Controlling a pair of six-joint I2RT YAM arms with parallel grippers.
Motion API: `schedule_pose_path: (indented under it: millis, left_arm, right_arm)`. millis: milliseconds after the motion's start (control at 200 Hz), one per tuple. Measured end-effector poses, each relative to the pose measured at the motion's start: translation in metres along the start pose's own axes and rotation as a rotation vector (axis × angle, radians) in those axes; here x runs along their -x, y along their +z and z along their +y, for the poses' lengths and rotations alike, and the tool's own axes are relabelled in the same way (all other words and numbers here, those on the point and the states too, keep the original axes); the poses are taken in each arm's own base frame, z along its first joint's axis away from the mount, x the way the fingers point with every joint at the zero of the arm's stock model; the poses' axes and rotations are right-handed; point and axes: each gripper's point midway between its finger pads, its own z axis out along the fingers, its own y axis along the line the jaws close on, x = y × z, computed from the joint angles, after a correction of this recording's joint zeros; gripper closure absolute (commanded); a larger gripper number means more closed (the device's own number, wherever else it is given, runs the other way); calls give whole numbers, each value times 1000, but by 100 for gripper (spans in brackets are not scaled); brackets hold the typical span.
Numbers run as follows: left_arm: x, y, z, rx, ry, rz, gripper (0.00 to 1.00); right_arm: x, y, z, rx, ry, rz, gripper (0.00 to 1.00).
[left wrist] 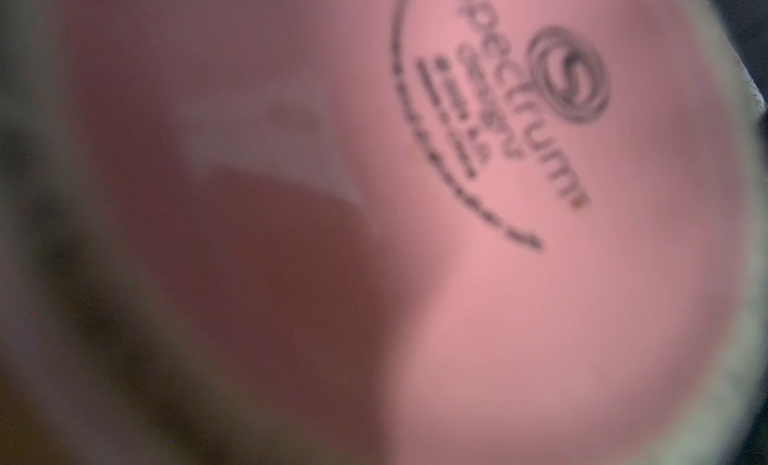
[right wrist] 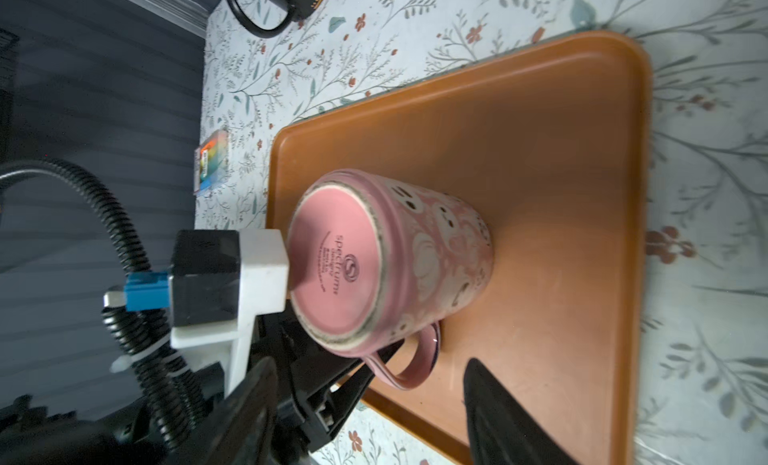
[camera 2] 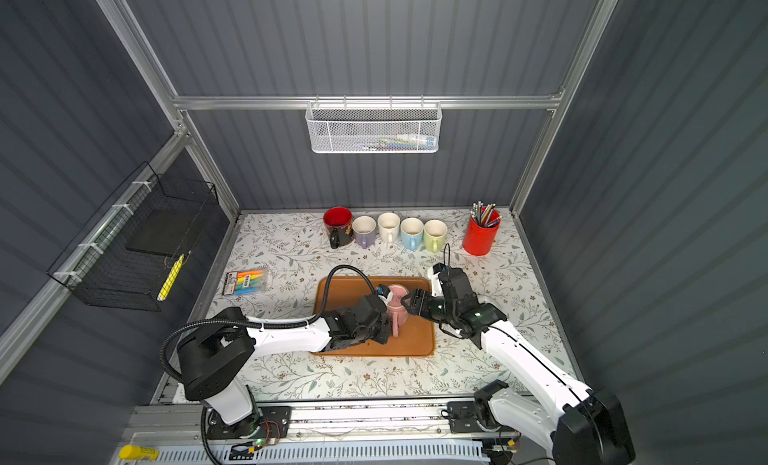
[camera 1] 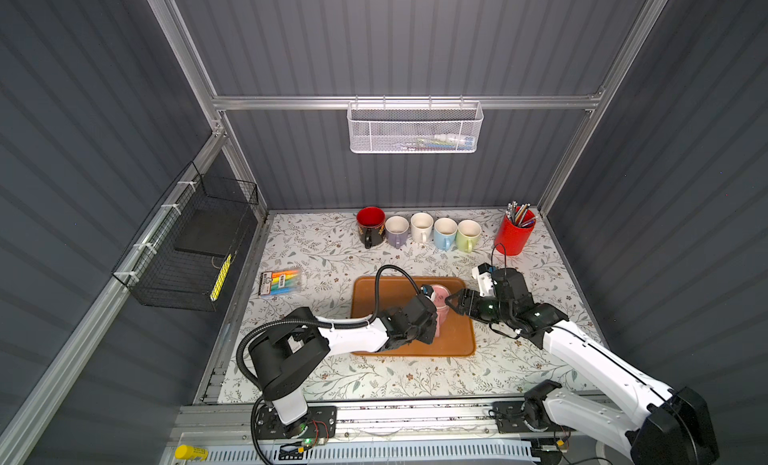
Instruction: Turn the mug right side up
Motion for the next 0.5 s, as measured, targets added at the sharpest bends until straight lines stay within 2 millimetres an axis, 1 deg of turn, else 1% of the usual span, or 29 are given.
schedule_pose_path:
  millis: [130,225,270,385,500]
  left_arm:
    - [1,-1,2,15,1,-7,69]
    - [7,-8,4,33,-2,-29,66]
    - [13,-14,5,40,-3,-48,66]
    - [30,-38,6,54,-11,-119,62]
    - [41,-64,13,80,-21,-189,53]
  right_arm:
    - [-2,-5,-10,-73,-19,-12,32]
    - [-5,-7,-13,-119,-47,-13,33]
    - [-7,-8,-13,-137,-61,-11,33]
    - [-11,-10,-10,-177,-100,-11,34]
    - [-12,-11,-4,-211,-141,-18,35]
